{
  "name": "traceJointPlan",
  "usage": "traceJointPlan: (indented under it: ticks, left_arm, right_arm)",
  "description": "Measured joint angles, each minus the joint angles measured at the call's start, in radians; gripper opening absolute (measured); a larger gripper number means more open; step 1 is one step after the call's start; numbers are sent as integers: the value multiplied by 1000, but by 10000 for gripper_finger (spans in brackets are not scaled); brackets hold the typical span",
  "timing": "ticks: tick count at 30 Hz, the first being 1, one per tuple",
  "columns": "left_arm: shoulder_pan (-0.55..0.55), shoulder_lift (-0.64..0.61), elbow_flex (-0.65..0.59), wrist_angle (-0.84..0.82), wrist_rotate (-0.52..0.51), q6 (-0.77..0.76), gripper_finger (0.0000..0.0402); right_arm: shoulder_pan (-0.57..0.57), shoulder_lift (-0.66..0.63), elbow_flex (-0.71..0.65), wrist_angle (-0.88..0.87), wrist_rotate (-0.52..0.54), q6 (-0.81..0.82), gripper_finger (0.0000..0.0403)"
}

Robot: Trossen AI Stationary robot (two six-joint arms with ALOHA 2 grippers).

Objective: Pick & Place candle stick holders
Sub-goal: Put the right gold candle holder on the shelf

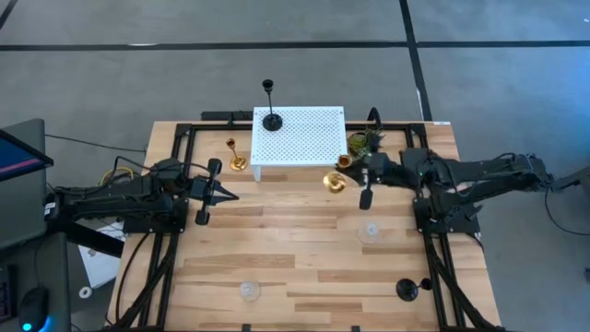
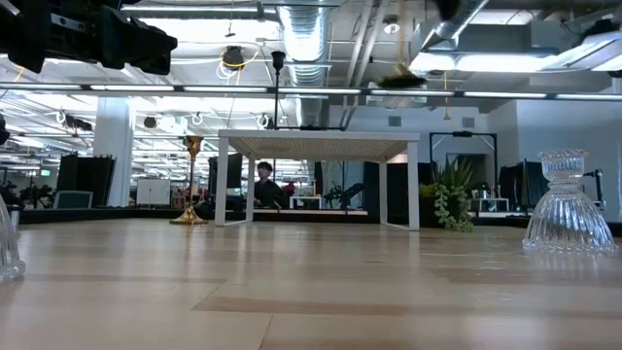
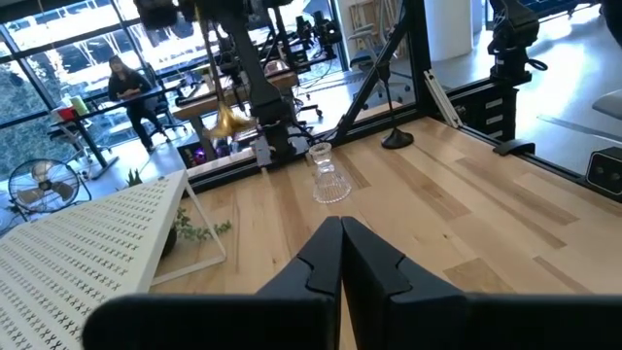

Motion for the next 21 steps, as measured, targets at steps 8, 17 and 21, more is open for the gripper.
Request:
traceJointPlan:
  ticks: [8, 17, 21]
  left_arm:
    - [0, 0, 0, 0, 0, 0, 6]
    - [0, 0, 0, 0, 0, 0, 7]
    - [0, 0, 0, 0, 0, 0, 5]
  right_arm:
    - [-249, 245, 165, 47, -278, -42, 2]
    - [-472, 460, 340, 166, -501, -37, 1]
    - [-544, 535, 410, 169, -537, -9, 1]
